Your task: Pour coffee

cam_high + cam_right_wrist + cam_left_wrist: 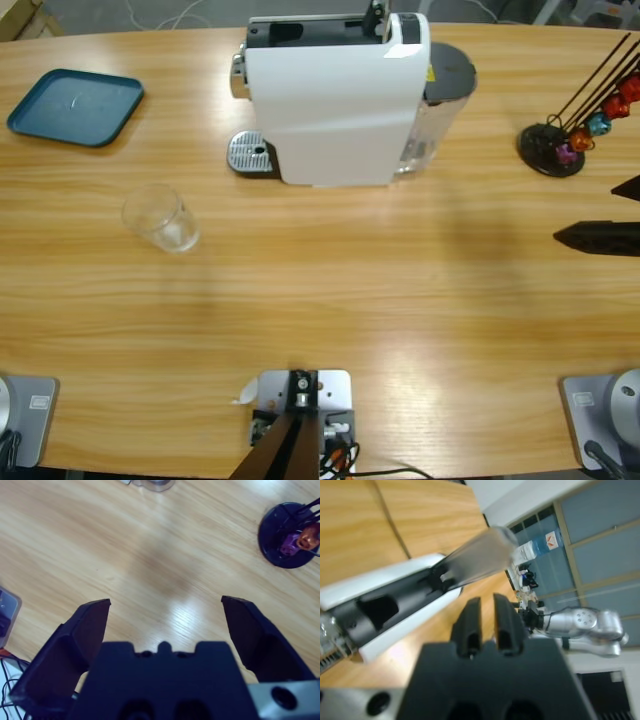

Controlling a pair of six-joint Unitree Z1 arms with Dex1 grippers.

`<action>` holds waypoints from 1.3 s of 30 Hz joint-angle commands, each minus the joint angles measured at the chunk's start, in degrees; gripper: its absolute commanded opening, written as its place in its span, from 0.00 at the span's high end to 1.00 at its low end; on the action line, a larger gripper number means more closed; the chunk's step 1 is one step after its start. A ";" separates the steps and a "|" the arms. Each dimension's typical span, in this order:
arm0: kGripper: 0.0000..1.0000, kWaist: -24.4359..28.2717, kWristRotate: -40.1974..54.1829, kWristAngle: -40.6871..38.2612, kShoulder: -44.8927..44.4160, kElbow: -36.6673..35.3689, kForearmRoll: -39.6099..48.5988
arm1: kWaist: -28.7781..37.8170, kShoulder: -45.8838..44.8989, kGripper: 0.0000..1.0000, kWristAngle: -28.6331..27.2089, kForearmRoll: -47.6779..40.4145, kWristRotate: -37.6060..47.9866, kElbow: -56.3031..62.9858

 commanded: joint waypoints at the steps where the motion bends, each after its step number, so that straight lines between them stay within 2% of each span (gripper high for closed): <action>1: 0.00 -7.23 23.02 24.79 -13.77 16.21 0.29 | -4.47 -6.96 0.00 -12.09 -10.45 1.62 1.00; 4: 0.00 -10.18 29.36 32.14 -19.11 21.95 6.33 | -12.31 -9.04 0.00 -11.97 -22.83 2.67 8.08; 8: 0.00 -11.52 31.33 35.58 -27.09 29.81 11.11 | -22.46 -8.37 0.04 -12.41 -25.99 2.64 10.19; 12: 0.00 -11.52 29.89 35.65 -32.31 34.57 11.29 | -23.04 -6.77 0.11 -12.16 -31.18 2.15 12.90; 17: 0.00 -11.55 29.70 35.48 -31.31 32.87 11.20 | -23.13 -2.75 0.19 -9.73 -37.19 1.88 14.29; 31: 0.00 -11.78 28.80 35.46 -29.18 31.50 10.74 | -25.64 5.85 0.20 -8.89 -43.99 1.88 15.59; 36: 0.00 -11.78 28.48 35.39 -27.85 30.94 10.31 | -26.20 6.62 0.25 -8.64 -44.78 1.88 15.59; 39: 0.00 -11.78 28.47 35.39 -27.79 31.08 10.29 | -26.27 6.75 0.33 -8.61 -44.99 1.64 15.59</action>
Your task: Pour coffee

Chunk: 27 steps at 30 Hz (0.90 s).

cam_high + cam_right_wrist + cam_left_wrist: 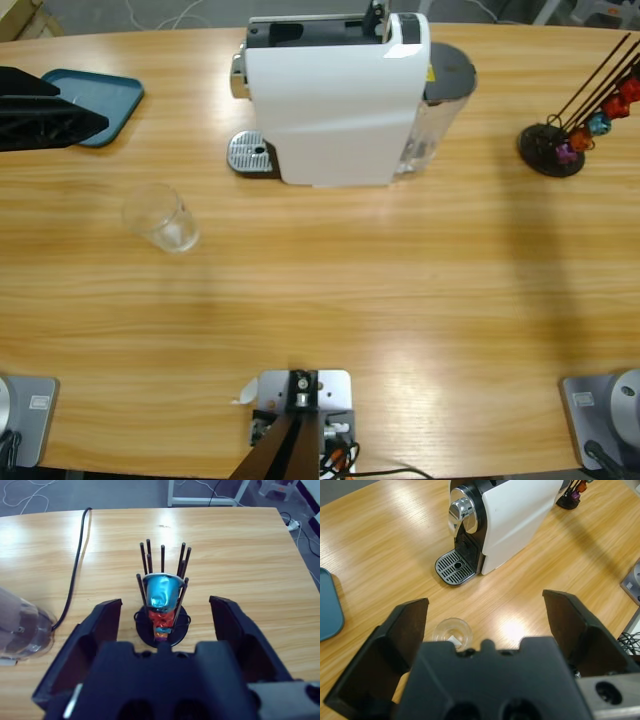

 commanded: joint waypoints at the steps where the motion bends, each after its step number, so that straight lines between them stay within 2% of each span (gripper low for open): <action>1: 0.00 -0.61 -1.07 0.71 2.26 0.24 -0.15 | -0.94 2.57 0.33 0.99 -1.35 -0.42 2.15; 12: 0.00 -0.61 -1.42 0.44 2.61 0.38 -0.17 | -1.73 4.05 0.34 0.95 -2.11 -0.46 2.15; 18: 0.00 -0.61 -1.56 0.44 2.53 0.64 -0.17 | -1.87 4.38 0.37 0.95 -2.16 -0.46 2.15; 20: 0.00 -0.61 -1.67 0.44 2.53 0.68 -0.17 | -1.90 4.38 0.45 0.99 -2.23 -0.56 2.15; 27: 0.00 -0.61 -1.92 0.39 2.61 0.76 -0.25 | -2.08 4.64 0.45 0.87 -3.22 -0.60 2.15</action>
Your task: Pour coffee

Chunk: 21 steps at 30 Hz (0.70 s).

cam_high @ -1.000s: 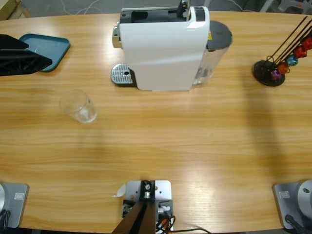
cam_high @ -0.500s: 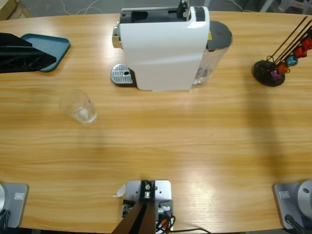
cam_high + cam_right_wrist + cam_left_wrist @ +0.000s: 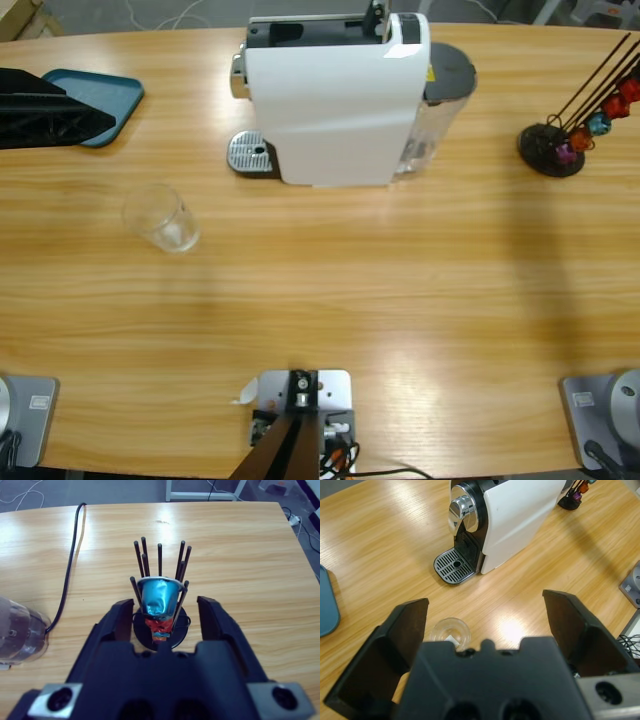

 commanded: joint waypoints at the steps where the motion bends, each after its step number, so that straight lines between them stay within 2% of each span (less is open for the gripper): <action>1: 0.00 -0.61 -0.74 0.36 1.94 0.96 -0.25 | -1.37 2.04 0.45 0.51 -1.64 -0.43 2.14; 4: 0.00 -0.61 -0.98 0.36 1.94 1.06 -0.25 | -1.41 2.09 0.49 0.59 -1.64 -0.50 2.14; 11: 0.00 -0.61 -1.05 0.41 1.94 1.17 -0.42 | -1.41 2.14 0.51 0.59 -1.62 -0.52 2.32; 13: 0.00 -0.61 -1.14 0.37 1.94 1.22 -0.42 | -1.41 2.05 0.61 0.63 -1.64 -0.68 2.32; 21: 0.00 -0.61 -1.23 0.36 1.94 1.52 -0.42 | -1.41 1.70 0.67 1.03 -1.73 -1.12 2.03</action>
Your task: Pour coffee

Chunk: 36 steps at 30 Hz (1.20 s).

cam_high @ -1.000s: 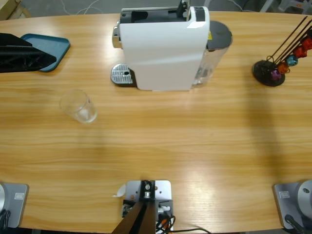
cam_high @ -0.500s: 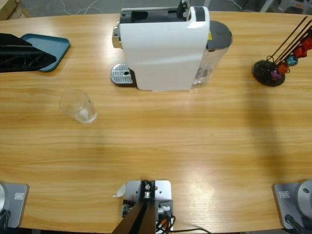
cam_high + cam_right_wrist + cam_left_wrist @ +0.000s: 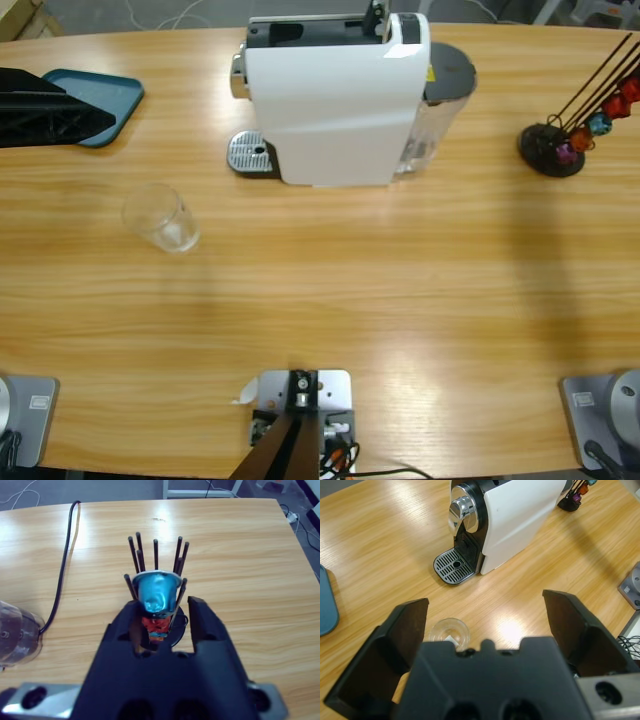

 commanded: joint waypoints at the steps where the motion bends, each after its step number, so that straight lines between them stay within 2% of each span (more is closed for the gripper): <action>1: 0.00 -0.61 -0.73 0.36 1.94 1.57 -0.30 | -0.56 0.90 0.67 0.91 -0.59 -0.94 1.16; 6: 0.00 -0.61 -0.73 0.36 2.02 1.61 -0.30 | -0.56 0.95 0.70 1.05 -0.79 -1.10 0.99; 8: 0.00 -0.61 -0.73 0.36 2.02 1.69 -0.30 | -0.56 0.85 0.77 1.42 -1.14 -1.19 0.99; 17: 0.00 -0.61 -1.00 0.27 1.99 2.43 -0.57 | -0.56 -0.61 0.78 2.27 2.64 -1.66 -4.92; 32: 0.00 -1.13 -1.26 0.18 1.76 3.36 -1.09 | 0.22 -4.99 0.78 1.21 7.05 -1.91 -5.08; 33: 0.00 -1.13 -1.26 0.18 1.76 3.38 -1.09 | 0.51 -5.36 0.75 0.32 7.14 -1.80 -5.08; 34: 0.00 -1.20 -1.30 0.18 1.69 3.47 -1.09 | 0.67 -5.59 0.56 -0.33 7.12 -1.40 -5.09; 35: 0.00 -1.29 -1.35 0.18 1.67 3.57 -1.09 | 0.73 -5.62 0.22 -1.04 7.26 -0.87 -5.22; 36: 0.00 -1.36 -1.35 0.18 1.67 3.68 -1.09 | 0.80 -5.69 0.02 -1.41 7.35 -0.57 -5.51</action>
